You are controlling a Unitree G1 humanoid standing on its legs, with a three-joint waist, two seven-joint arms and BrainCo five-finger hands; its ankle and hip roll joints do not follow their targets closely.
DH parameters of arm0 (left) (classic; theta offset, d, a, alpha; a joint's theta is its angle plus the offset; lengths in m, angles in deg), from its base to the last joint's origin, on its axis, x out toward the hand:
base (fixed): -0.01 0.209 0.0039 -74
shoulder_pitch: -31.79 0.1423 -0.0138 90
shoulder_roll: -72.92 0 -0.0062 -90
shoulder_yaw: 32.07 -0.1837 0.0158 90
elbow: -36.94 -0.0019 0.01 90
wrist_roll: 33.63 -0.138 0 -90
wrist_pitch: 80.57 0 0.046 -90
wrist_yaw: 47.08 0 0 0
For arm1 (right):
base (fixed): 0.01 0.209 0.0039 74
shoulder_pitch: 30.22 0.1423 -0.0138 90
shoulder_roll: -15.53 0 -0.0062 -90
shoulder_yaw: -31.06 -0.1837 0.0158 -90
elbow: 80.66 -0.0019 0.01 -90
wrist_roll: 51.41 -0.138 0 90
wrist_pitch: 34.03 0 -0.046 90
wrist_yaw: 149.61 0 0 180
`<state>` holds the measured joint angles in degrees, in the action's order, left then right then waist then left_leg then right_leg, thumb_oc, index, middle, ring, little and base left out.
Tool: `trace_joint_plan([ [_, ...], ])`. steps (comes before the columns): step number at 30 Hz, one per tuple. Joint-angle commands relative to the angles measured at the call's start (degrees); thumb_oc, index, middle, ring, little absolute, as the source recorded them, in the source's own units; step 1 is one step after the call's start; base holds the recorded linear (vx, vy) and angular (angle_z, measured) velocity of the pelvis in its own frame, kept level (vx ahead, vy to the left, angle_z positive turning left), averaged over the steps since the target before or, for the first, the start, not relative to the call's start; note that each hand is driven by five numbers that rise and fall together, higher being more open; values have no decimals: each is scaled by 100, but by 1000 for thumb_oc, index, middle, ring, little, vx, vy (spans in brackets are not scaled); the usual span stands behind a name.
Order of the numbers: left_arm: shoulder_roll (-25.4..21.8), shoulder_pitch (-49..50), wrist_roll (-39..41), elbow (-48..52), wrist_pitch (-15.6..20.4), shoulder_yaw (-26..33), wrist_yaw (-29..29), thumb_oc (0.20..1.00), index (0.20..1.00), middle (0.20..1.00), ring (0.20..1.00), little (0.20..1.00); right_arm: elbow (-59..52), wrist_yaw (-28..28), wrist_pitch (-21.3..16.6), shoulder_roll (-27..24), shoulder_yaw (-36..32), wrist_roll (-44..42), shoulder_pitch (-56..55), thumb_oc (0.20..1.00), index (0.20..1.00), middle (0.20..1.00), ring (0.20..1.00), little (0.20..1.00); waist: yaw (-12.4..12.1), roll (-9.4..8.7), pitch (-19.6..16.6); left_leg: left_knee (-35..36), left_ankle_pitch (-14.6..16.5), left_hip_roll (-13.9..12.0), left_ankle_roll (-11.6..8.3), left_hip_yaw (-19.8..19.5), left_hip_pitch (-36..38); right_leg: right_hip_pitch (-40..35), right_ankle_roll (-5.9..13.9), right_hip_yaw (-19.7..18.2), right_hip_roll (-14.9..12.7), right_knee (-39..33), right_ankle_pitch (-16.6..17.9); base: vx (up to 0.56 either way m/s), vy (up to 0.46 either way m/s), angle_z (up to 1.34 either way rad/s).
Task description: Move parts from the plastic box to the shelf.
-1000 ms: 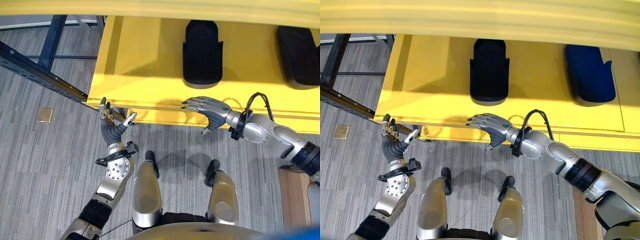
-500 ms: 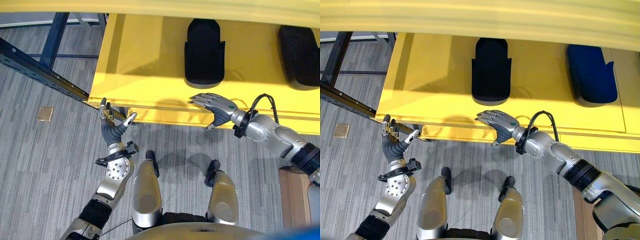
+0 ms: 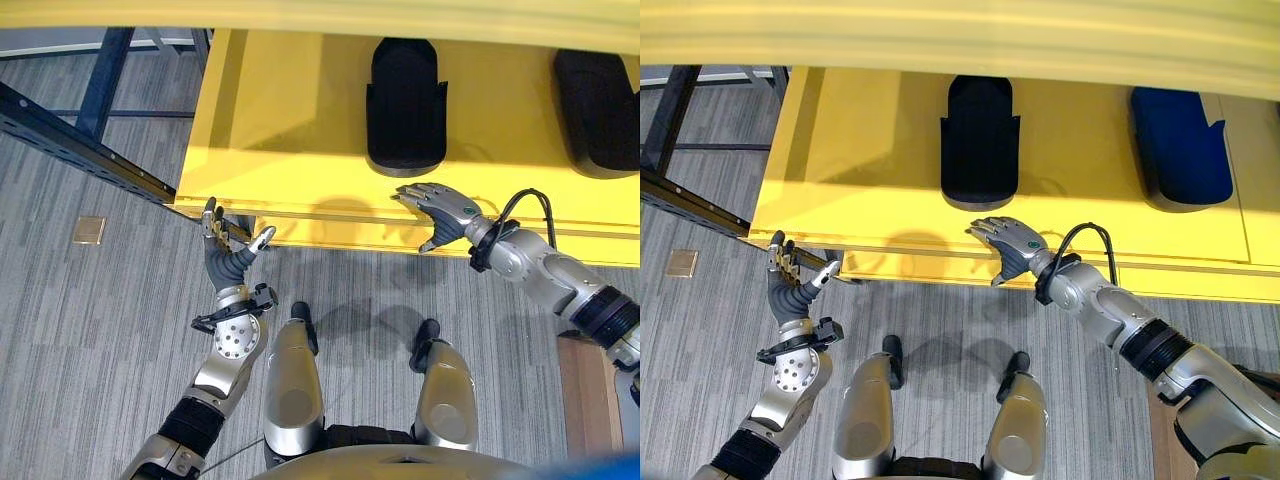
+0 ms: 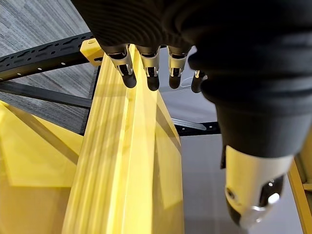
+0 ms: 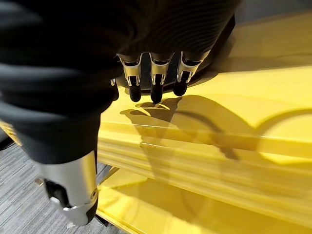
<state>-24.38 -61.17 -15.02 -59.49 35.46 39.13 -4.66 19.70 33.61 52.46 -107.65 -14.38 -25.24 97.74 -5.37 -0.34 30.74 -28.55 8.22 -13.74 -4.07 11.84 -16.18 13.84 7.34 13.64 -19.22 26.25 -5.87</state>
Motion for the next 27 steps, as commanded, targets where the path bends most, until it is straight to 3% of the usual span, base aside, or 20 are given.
trace_joint_plan([
  [1, 35, 228, -60, 327, 116, 102, -79, 1000, 1000, 1000, 1000, 1000, 200, 235, 144, 249, -297, 297, 157, 1000, 1000, 1000, 1000, 1000, -48, 26, -257, -260, 311, -131, 263, 426, 186, 39, -103, 465, -117, 634, -296, 30, 17, 0],
  [7, 18, 222, -21, 330, 94, 110, -97, 1000, 1000, 1000, 1000, 1000, 297, 178, 270, 410, -282, 284, 241, 1000, 1000, 1000, 1000, 1000, -83, 46, -265, -285, 320, -120, 262, 398, 165, 53, -102, 477, -149, 685, -315, 24, 4, 2],
  [17, 11, 187, 55, 452, -10, 132, -159, 1000, 1000, 1000, 1000, 1000, 475, 169, 851, 832, -206, 306, 438, 1000, 1000, 1000, 1000, 1000, -182, 101, -228, -214, 253, -64, 240, 332, 124, 109, -78, 501, -194, 703, -285, 5, 0, 1],
  [27, -10, 199, 72, 471, -29, 140, -215, 1000, 1000, 1000, 1000, 1000, 718, 274, 994, 966, -286, 374, 416, 1000, 1000, 1000, 1000, 1000, -204, 116, -242, -201, 227, -68, 231, 312, 111, 118, -67, 516, -219, 724, -277, 0, 0, 0],
])
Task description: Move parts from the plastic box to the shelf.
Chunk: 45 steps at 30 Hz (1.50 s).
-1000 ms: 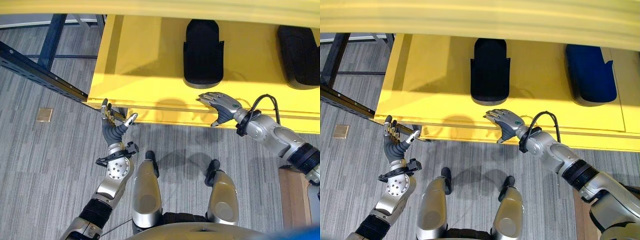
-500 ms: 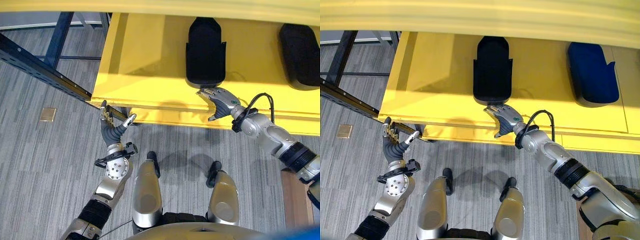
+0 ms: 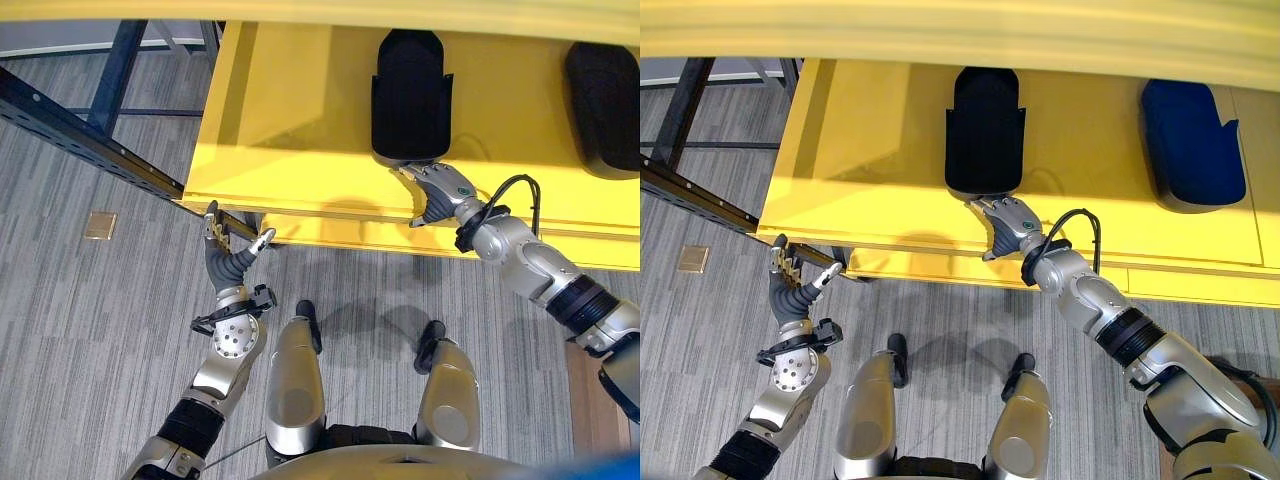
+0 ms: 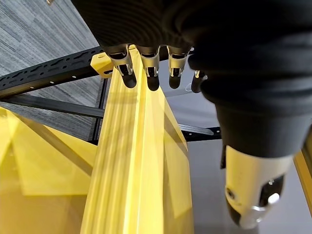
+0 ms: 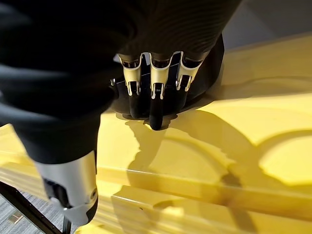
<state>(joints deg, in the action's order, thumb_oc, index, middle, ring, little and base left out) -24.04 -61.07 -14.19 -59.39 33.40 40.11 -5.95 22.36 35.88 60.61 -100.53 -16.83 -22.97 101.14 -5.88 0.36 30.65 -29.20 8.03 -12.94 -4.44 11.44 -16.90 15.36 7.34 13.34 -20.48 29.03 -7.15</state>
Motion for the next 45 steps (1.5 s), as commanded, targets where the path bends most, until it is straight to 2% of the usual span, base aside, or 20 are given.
trace_joint_plan([
  [1, -42, 184, -25, 478, 163, 40, -79, 1000, 1000, 1000, 1000, 1000, 502, 82, 156, 265, -49, 155, 67, 1000, 1000, 1000, 1000, 1000, -157, 50, -231, -122, 241, -146, 270, 354, 191, -44, -69, 550, -91, 433, -146, 0, 0, 0],
  [6, -47, 185, -20, 465, 169, 40, -86, 1000, 1000, 1000, 1000, 1000, 671, 47, 83, 314, -80, 121, 128, 1000, 1000, 1000, 1000, 1000, -166, 56, -244, -147, 255, -155, 271, 355, 199, -62, -83, 569, -113, 448, -156, 0, 0, 0],
  [10, -79, 219, 5, 509, 103, 85, -95, 1000, 1000, 1000, 1000, 1000, 491, -306, 3, 250, -99, -36, 56, 1000, 1000, 1000, 1000, 1000, -137, 49, -246, -211, 292, -177, 276, 372, 187, -47, -86, 547, -121, 485, -175, 0, 0, 0],
  [17, -101, 253, 4, 510, 160, 175, 149, 1000, 1000, 1000, 1000, 1000, -936, -1217, 382, 83, -70, -695, -457, 1000, 1000, 1000, 1000, 1000, 25, -28, -158, -205, 303, -236, 270, 487, 190, 46, -9, 407, -100, 413, -113, -23, 33, -1],
  [19, -130, 223, -62, 523, 191, 227, 246, 1000, 1000, 1000, 1000, 1000, -1674, -1440, 736, -13, -60, -839, -776, 1000, 1000, 1000, 1000, 1000, 67, -82, -108, -133, 248, -257, 261, 517, 183, 38, 30, 394, -75, 369, -92, -54, -8, -3],
  [26, -115, 276, -142, 515, 203, 284, 413, 1000, 1000, 1000, 1000, 1000, -2145, -1436, 1018, -170, -227, -1217, -1236, 1000, 1000, 1000, 1000, 1000, 157, -167, -89, -127, 236, -302, 240, 560, 202, -23, 12, 356, 8, 326, -123, -18, -3, -4],
  [29, -86, 327, -177, 511, 233, 310, 484, 1000, 1000, 1000, 1000, 1000, -2248, -1369, 956, -209, -321, -1358, -1485, 1000, 1000, 1000, 1000, 1000, 191, -203, -101, -118, 240, -315, 243, 578, 241, -73, -4, 333, 62, 295, -136, 0, 0, 0],
  [32, -43, 389, -269, 528, 257, 362, 512, 1000, 1000, 1000, 1000, 1000, -2417, -932, 547, -238, -600, -1936, -1959, 1000, 1000, 1000, 1000, 1000, 278, -269, -188, 28, 217, -259, 255, 625, 386, -228, -30, 308, 213, 58, -94, 3, -6, -1],
  [35, -39, 461, -336, 636, 120, 397, 344, 1000, 1000, 1000, 1000, 1000, -2605, -546, -153, -264, -956, -2440, -2312, 1000, 1000, 1000, 1000, 1000, 356, -302, -280, 221, 149, -180, 254, 620, 510, -358, -42, 233, 361, -208, -19, 2, 3, -4],
  [36, -27, 517, -377, 687, 23, 368, 167, 1000, 1000, 1000, 1000, 1000, -2747, -364, -467, -241, -1186, -2940, -2518, 1000, 1000, 1000, 1000, 1000, 407, -311, -352, 393, 84, -128, 241, 630, 604, -450, -59, 199, 456, -394, 22, -9, 41, -3],
  [38, -12, 615, -487, 723, -17, 342, -4, 1000, 1000, 1000, 1000, 1000, -2828, -199, -895, -151, -1516, -3124, -2801, 1000, 1000, 1000, 1000, 1000, 469, -316, -443, 602, 9, -59, 216, 634, 729, -583, -76, 152, 546, -661, 81, -32, 73, -9],
  [39, 5, 656, -532, 727, -16, 325, -20, 1000, 1000, 1000, 1000, 1000, -2864, -165, -1016, -127, -1654, -3095, -2926, 1000, 1000, 1000, 1000, 1000, 488, -319, -492, 738, -134, -40, 263, 700, 752, -586, -130, 167, 570, -804, 207, -3, 119, -13],
  [42, 94, 819, -605, 629, 34, 262, -97, 1000, 1000, 1000, 1000, 1000, -2852, 196, -1341, 66, -2029, -3344, -3394, 1000, 1000, 1000, 1000, 1000, 599, -309, -692, 1076, -149, 82, 198, 694, 1043, -823, -62, 93, 602, -1131, 236, 17, 165, -11],
  [43, 146, 866, -676, 539, 108, 240, -142, 1000, 1000, 1000, 1000, 1000, -2773, 459, -1435, 212, -2206, -3732, -3605, 1000, 1000, 1000, 1000, 1000, 655, -316, -788, 1219, -181, 128, 212, 738, 1153, -919, -48, 61, 615, -1318, 311, -14, 206, -7],
  [45, 150, 918, -742, 507, 198, 216, -312, 1000, 1000, 1000, 1000, 1000, -2614, 629, -1407, 435, -2454, -4388, -3926, 1000, 1000, 1000, 1000, 1000, 724, -336, -871, 1272, -166, 167, 228, 779, 1219, -979, -20, 49, 611, -1444, 378, -40, 183, -3],
])
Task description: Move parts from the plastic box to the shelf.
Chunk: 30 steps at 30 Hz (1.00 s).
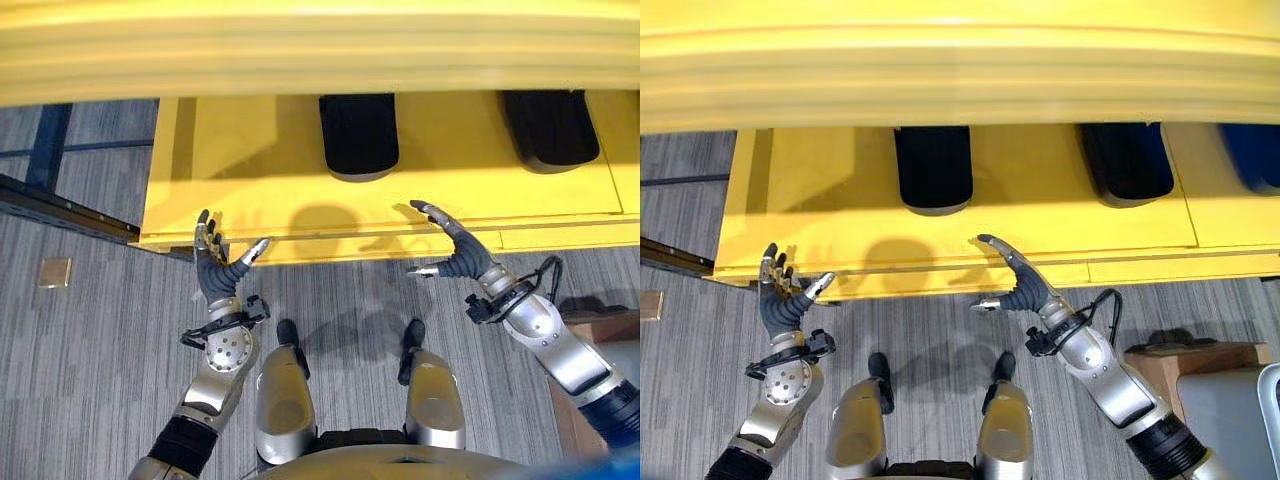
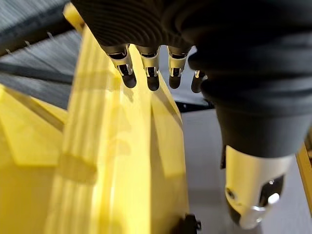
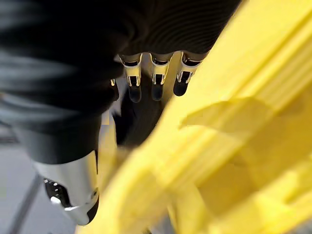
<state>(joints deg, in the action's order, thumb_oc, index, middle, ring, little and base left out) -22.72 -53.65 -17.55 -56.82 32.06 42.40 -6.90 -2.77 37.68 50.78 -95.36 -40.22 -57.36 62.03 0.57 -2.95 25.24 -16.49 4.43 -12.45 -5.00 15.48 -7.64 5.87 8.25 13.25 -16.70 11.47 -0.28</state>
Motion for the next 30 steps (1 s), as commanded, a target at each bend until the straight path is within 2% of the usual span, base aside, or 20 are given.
trace_joint_plan([
  [1, 20, 214, -450, 245, 364, 5, -305, 1000, 1000, 1000, 1000, 1000, -17, 485, -463, 32, -249, -1038, -168, 1000, 1000, 1000, 1000, 1000, 110, -17, -351, -9, 219, 128, 294, 391, 309, -58, -100, 54, 228, 271, -292, -59, 163, 0],
  [6, -245, 195, -1225, 93, 295, -108, -499, 1000, 1000, 1000, 1000, 1000, 467, 499, -703, 347, -574, -655, -664, 1000, 1000, 1000, 1000, 1000, 228, -74, -388, -101, 365, 193, 444, 489, 341, -90, 60, -6, 116, 146, -79, -103, 175, -2],
  [8, -437, 103, -1376, -23, 378, -315, -730, 1000, 1000, 1000, 1000, 1000, 613, 624, -918, 390, -625, -782, -658, 1000, 1000, 1000, 1000, 1000, 244, -133, -365, -186, 472, 232, 543, 521, 317, -80, 155, -7, 1, 102, 113, -120, 161, -8],
  [11, -512, 172, -1284, -41, 433, -405, -571, 1000, 1000, 1000, 1000, 1000, 755, 779, -953, 520, -738, -1061, -677, 1000, 1000, 1000, 1000, 1000, 212, -186, -390, -140, 556, 338, 635, 622, 387, -130, 281, 84, -140, -189, 545, -74, 114, -8],
  [12, -499, 271, -1300, -74, 479, -367, -417, 1000, 1000, 1000, 1000, 1000, 863, 859, -974, 708, -738, -1128, -689, 1000, 1000, 1000, 1000, 1000, 123, -250, -393, -86, 610, 350, 644, 799, 473, -96, 376, 421, -275, -219, 886, -166, 53, -24],
  [13, -412, 442, -1410, -127, 550, -230, -133, 1000, 1000, 1000, 1000, 1000, 1033, 894, -874, 910, -713, -1347, -559, 1000, 1000, 1000, 1000, 1000, -90, -278, -392, 62, 598, 258, 646, 1215, 638, -59, 407, 1240, -566, 45, 1173, -246, 39, -58],
  [14, -382, 507, -1322, -131, 645, -154, 83, 1000, 1000, 1000, 1000, 1000, 1072, 890, -771, 987, -688, -1439, -459, 1000, 1000, 1000, 1000, 1000, -200, -236, -407, 162, 558, 237, 685, 1320, 672, -33, 380, 1457, -713, 365, 1195, -247, 25, -166],
  [15, -387, 526, -1112, -98, 718, -97, 142, 1000, 1000, 1000, 1000, 1000, 1067, 871, -674, 1056, -693, -1506, -517, 1000, 1000, 1000, 1000, 1000, -229, -200, -448, 151, 563, 263, 795, 1194, 564, 33, 321, 1195, -766, 904, 1069, -205, -290, -143],
  [16, -249, 764, -1241, -119, 1272, 187, 719, 1000, 1000, 1000, 1000, 1000, 1118, 791, -602, 1154, -587, -1766, -545, 1000, 1000, 1000, 1000, 1000, -500, -107, -571, 136, 316, 28, 820, 1037, 344, -277, -27, 1314, -720, 1509, 293, -120, -450, -79],
  [17, -206, 865, -1416, -114, 1512, 313, 1120, 1000, 1000, 1000, 1000, 1000, 1104, 771, -664, 1178, -533, -1639, -504, 1000, 1000, 1000, 1000, 1000, -587, -137, -604, 135, 210, -77, 752, 1020, 276, -466, -92, 1367, -591, 1427, 67, -79, -634, 36],
  [18, -205, 902, -1569, -85, 1618, 453, 1409, 1000, 1000, 1000, 1000, 1000, 1035, 767, -667, 1193, -509, -1646, -513, 1000, 1000, 1000, 1000, 1000, -640, -254, -624, 25, 182, -170, 677, 1052, 156, -698, -70, 1453, -426, 1116, -65, -12, -721, -6],
  [19, -197, 926, -2061, -73, 1824, 769, 2101, 1000, 1000, 1000, 1000, 1000, 932, 855, -682, 1161, -466, -1759, -559, 1000, 1000, 1000, 1000, 1000, -732, -430, -663, -126, 32, -423, 486, 1112, 6, -1088, -89, 1724, -109, 533, -250, -4, -592, -45],
  [20, -194, 929, -2072, -69, 1822, 781, 2128, 1000, 1000, 1000, 1000, 1000, 925, 870, -694, 1157, -462, -1753, -560, 1000, 1000, 1000, 1000, 1000, -731, -431, -661, -131, 14, -450, 465, 1108, 2, -1115, -102, 1740, -75, 495, -263, -2, -638, -67],
  [21, -168, 934, -2249, 37, 1857, 950, 2421, 1000, 1000, 1000, 1000, 1000, 837, 999, -759, 1085, -513, -1709, -604, 1000, 1000, 1000, 1000, 1000, -749, -470, -688, -59, -136, -566, 343, 1112, 6, -1209, -118, 1830, 76, 356, -397, -4, -293, -55],
  [24, -155, 984, -2293, 259, 1840, 1135, 2359, 1000, 1000, 1000, 1000, 1000, 590, 1276, -739, 951, -637, -1562, -741, 1000, 1000, 1000, 1000, 1000, -677, -457, -718, 210, -422, -695, 167, 1115, 124, -1120, -186, 1859, 232, 409, -591, -20, -267, -44],
  [28, -208, 1099, -2545, 518, 1871, 1103, 1650, 1000, 1000, 1000, 1000, 1000, 463, 1667, -725, 716, -867, -1509, -962, 1000, 1000, 1000, 1000, 1000, -498, -378, -700, 517, -676, -835, -10, 1136, 298, -970, -332, 1789, 335, 588, -751, -48, -136, -19],
  [29, -296, 1124, -2458, 597, 1818, 907, 1015, 1000, 1000, 1000, 1000, 1000, 438, 1780, -493, 576, -965, -1400, -1095, 1000, 1000, 1000, 1000, 1000, -356, -282, -675, 636, -801, -916, -100, 1163, 384, -839, -421, 1705, 344, 754, -826, -44, -80, -35],
  [30, -332, 1119, -2434, 593, 1754, 799, 705, 1000, 1000, 1000, 1000, 1000, 452, 1889, -444, 521, -963, -1406, -1123, 1000, 1000, 1000, 1000, 1000, -301, -237, -662, 689, -869, -950, -131, 1191, 433, -795, -450, 1664, 350, 817, -855, -34, -69, -36],
])
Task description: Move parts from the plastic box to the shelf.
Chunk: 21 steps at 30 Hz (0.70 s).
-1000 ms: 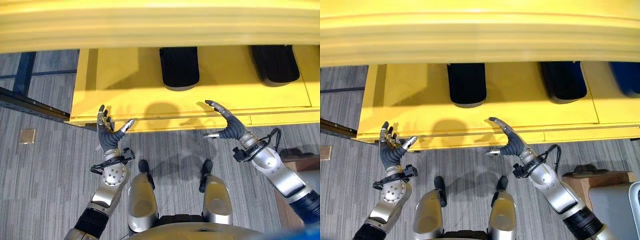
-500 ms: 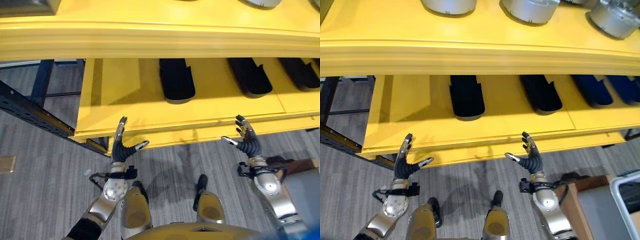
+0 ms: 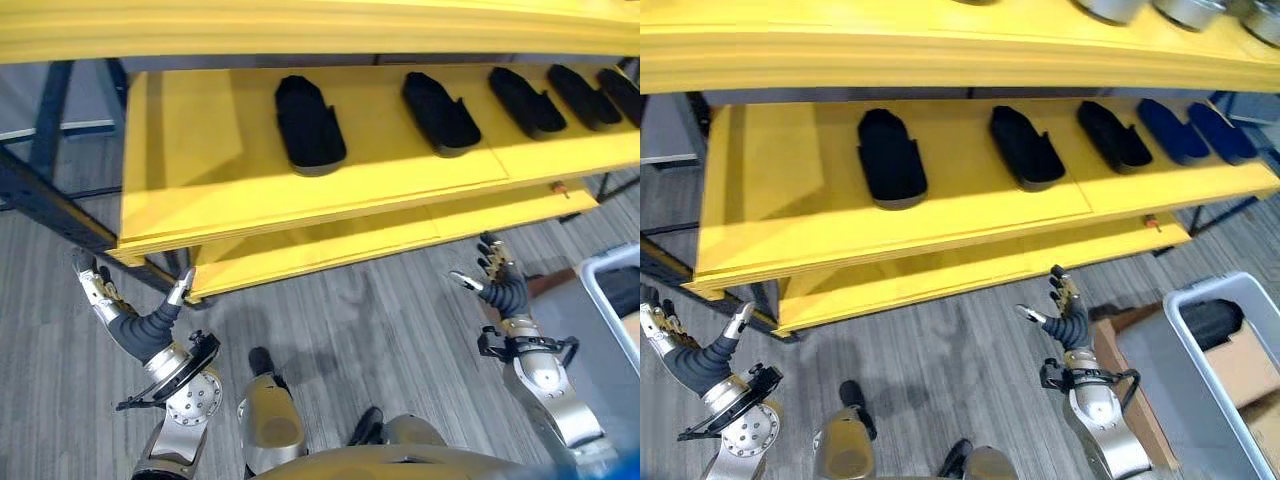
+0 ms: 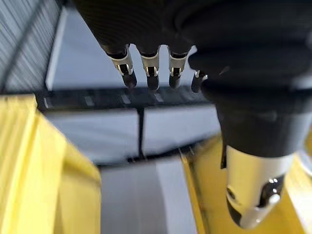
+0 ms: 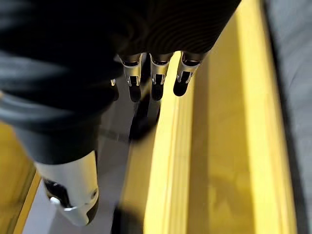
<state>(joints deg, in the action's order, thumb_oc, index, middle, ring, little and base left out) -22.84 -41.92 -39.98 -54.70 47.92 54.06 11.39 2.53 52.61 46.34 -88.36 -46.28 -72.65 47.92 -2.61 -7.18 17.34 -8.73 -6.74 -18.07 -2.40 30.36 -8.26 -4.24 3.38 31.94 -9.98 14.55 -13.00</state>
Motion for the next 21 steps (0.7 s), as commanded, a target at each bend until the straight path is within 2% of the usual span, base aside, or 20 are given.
trace_joint_plan([
  [1, -336, -65, -193, 363, 110, -421, -1277, 1000, 1000, 1000, 1000, 1000, -60, 463, -5, -205, -354, 103, 283, 1000, 1000, 1000, 1000, 1000, 41, 207, 132, -64, 214, -404, -406, -283, 518, 235, 23, -226, -317, 535, 405, -13, -62, -20],
  [2, -416, -109, -307, 321, -8, -590, -1568, 1000, 1000, 1000, 1000, 1000, 7, 586, -19, -274, -368, 77, 279, 1000, 1000, 1000, 1000, 1000, 121, 263, 144, -29, 120, -466, -456, -243, 571, 283, -11, -272, -299, 593, 370, -10, -54, -27],
  [5, -702, -329, -494, 303, -167, -1111, -1581, 1000, 1000, 1000, 1000, 1000, 188, 1028, -28, -456, -369, 102, 382, 1000, 1000, 1000, 1000, 1000, 376, 390, 155, 61, -34, -621, -555, -51, 723, 468, -84, -404, -281, 843, 254, -3, -119, -42],
  [7, -768, -552, -427, 243, -131, -1365, -1539, 1000, 1000, 1000, 1000, 1000, 384, 1300, -23, -466, -334, 28, 486, 1000, 1000, 1000, 1000, 1000, 548, 453, 156, 96, -115, -687, -605, 36, 815, 630, -136, -537, -243, 1001, 185, 13, -137, -51],
  [11, -781, -1215, -195, 220, 61, -1751, -1550, 1000, 1000, 1000, 1000, 1000, 650, 1552, -372, -405, -440, 343, 584, 1000, 1000, 1000, 1000, 1000, 982, 471, 177, 180, -391, -904, -778, 310, 982, 1011, -222, -805, -121, 1224, 102, 5, -266, -65],
  [13, -761, -1574, -419, 62, -27, -1893, -1449, 1000, 1000, 1000, 1000, 1000, 743, 1352, -463, -473, -500, 410, 723, 1000, 1000, 1000, 1000, 1000, 1116, 450, 158, 234, -547, -996, -862, 270, 1055, 1191, -250, -989, -75, 1337, 60, 59, -290, -95],
  [14, -683, -1724, -395, -50, -18, -1975, -1308, 1000, 1000, 1000, 1000, 1000, 809, 1222, -530, -526, -446, 405, 858, 1000, 1000, 1000, 1000, 1000, 1161, 431, 135, 275, -572, -998, -879, 156, 1157, 1300, -269, -1146, -45, 1401, 54, 109, -203, -76],
  [16, -606, -1850, -404, -92, -87, -2039, -1103, 1000, 1000, 1000, 1000, 1000, 819, 1051, -575, -513, -350, 650, 1027, 1000, 1000, 1000, 1000, 1000, 1164, 414, 65, 95, -602, -940, -855, -359, 1173, 1450, -339, -1495, 90, 1439, 25, 119, -174, -81],
  [17, -554, -1832, -579, -144, -162, -2017, -874, 1000, 1000, 1000, 1000, 1000, 841, 844, -561, -513, -229, 654, 1121, 1000, 1000, 1000, 1000, 1000, 1079, 395, 1, -132, -421, -689, -721, -1093, 1051, 1548, -406, -1822, 227, 1456, -8, 162, -130, -137],
  [18, -482, -1725, -627, -129, -330, -1931, -672, 1000, 1000, 1000, 1000, 1000, 883, 623, -594, -488, -101, 661, 1119, 1000, 1000, 1000, 1000, 1000, 909, 391, -45, -621, -270, -162, -437, -1973, 644, 1484, -537, -2207, 461, 1163, 122, 169, -112, -163],
  [20, -441, -1670, -627, -96, -425, -1877, -864, 1000, 1000, 1000, 1000, 1000, 857, 721, -638, -476, -155, 604, 1035, 1000, 1000, 1000, 1000, 1000, 852, 389, -37, -992, -181, 129, -333, -2137, 283, 1360, -565, -2333, 543, 944, 187, 142, -99, -151],
  [21, -426, -1627, -593, -85, -448, -1846, -1082, 1000, 1000, 1000, 1000, 1000, 827, 825, -636, -462, -253, 594, 961, 1000, 1000, 1000, 1000, 1000, 856, 376, -45, -1187, -4, 278, -280, -2052, 162, 1279, -552, -2333, 541, 816, 244, 126, -97, -110],
])
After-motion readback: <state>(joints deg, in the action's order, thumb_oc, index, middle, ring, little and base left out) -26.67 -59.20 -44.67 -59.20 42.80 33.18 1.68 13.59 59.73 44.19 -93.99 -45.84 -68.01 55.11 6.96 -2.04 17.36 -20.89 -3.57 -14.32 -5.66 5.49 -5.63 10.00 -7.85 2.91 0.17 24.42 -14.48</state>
